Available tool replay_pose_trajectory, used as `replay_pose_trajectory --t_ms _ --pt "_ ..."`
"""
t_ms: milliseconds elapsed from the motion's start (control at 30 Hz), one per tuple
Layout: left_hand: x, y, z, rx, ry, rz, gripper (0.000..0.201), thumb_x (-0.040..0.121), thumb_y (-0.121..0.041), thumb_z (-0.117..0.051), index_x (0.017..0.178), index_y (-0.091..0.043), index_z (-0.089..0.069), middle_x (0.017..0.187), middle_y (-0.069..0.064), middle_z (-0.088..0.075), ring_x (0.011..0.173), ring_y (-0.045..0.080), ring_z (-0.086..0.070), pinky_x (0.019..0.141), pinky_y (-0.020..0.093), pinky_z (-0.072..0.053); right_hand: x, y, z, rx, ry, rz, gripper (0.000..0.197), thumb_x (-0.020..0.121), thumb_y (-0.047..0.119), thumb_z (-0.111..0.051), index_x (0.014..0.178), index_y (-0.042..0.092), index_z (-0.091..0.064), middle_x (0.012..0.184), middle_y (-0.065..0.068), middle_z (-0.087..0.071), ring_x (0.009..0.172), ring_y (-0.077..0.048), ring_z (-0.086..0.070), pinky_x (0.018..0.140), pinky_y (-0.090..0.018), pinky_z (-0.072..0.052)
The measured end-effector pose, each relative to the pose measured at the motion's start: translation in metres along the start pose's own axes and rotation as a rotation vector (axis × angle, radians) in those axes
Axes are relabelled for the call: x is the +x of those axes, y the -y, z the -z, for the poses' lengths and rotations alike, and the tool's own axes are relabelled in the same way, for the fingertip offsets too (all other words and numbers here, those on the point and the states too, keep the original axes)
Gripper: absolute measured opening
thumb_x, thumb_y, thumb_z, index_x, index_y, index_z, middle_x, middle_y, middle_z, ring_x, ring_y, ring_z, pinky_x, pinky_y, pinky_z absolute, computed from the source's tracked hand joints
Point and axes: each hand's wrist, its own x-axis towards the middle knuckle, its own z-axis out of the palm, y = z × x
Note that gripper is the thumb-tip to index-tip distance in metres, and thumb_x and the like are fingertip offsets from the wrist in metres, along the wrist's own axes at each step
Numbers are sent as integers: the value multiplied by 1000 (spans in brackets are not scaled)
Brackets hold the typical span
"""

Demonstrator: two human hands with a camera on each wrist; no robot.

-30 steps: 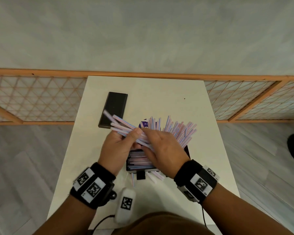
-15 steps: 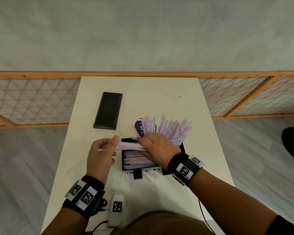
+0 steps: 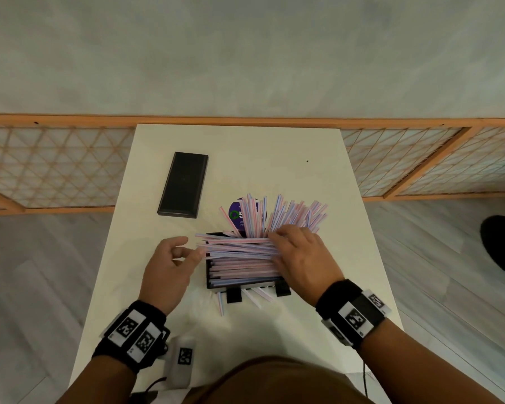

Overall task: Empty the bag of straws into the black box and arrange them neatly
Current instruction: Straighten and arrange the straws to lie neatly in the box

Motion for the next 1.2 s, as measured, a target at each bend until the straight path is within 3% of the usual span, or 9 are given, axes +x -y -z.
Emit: replay_pose_trajectory --t_ms 67,200,400,467,633,733,800,933,1200 --pt "2 0 1 -9 14 -27 22 94 -24 -72 115 -22 -64 99 -2 -71 71 20 -70 62 18 -52 -7 -9 -6 -50 93 -27 48 89 19 -66 137 18 -58 125 -5 -56 102 -30 -56 85 -44 -54" --pt "2 -5 -10 29 54 -83 13 97 -11 -66 107 -19 -67 95 -2 -72 73 17 -73 64 20 -58 -10 -14 -15 -7 164 -20 53 85 7 -63 137 17 -58 123 -6 -58 98 -30 -55 85 -42 -55" --pt "-2 -8 -25 310 105 -260 30 88 -26 -77 113 -30 -61 112 -9 -58 89 4 -61 75 14 -49 -8 -3 -9 124 94 -15 30 96 16 -62 127 17 -66 117 -4 -62 99 -27 -58 91 -38 -53" --pt "-4 -10 -22 395 40 -311 45 85 -36 -79 124 -31 -55 121 -9 -47 100 3 -55 82 24 -50 -9 -1 1 204 -18 -41 23 98 18 -61 119 15 -68 116 -3 -61 99 -24 -60 92 -33 -51" --pt "2 -14 -17 466 -68 -335 63 84 -50 -77 137 -29 -52 138 -3 -39 114 18 -57 94 39 -55 -8 -12 20 350 -307 -542 38 93 27 -69 126 15 -54 121 1 -50 87 -16 -59 74 -26 -50" --pt "8 -13 -21 467 29 -341 58 88 -52 -71 137 -24 -56 142 -1 -45 127 18 -49 108 40 -46 -4 -26 16 424 -197 -809 66 89 44 -71 141 13 -43 128 -3 -48 96 -19 -58 81 -33 -51" --pt "10 -14 -26 415 111 -335 47 90 -50 -69 128 -23 -62 132 -4 -53 119 11 -52 107 35 -46 0 -34 7 494 -95 -882 67 87 49 -72 137 11 -49 126 -5 -51 101 -16 -54 85 -30 -44" --pt "6 -13 -34 447 137 -390 43 87 -50 -71 120 -24 -64 120 -8 -53 109 11 -54 99 31 -49 12 -40 -12 533 -77 -858 48 78 62 -67 93 18 -58 99 -9 -62 86 -22 -59 73 -32 -46" --pt "-7 -16 -45 743 296 -789 85 78 -68 -68 147 -24 -47 148 -5 -45 135 18 -41 117 38 -34 17 -22 5 552 -133 -689 17 91 32 -71 94 20 -59 87 4 -64 80 -15 -60 65 -25 -43"
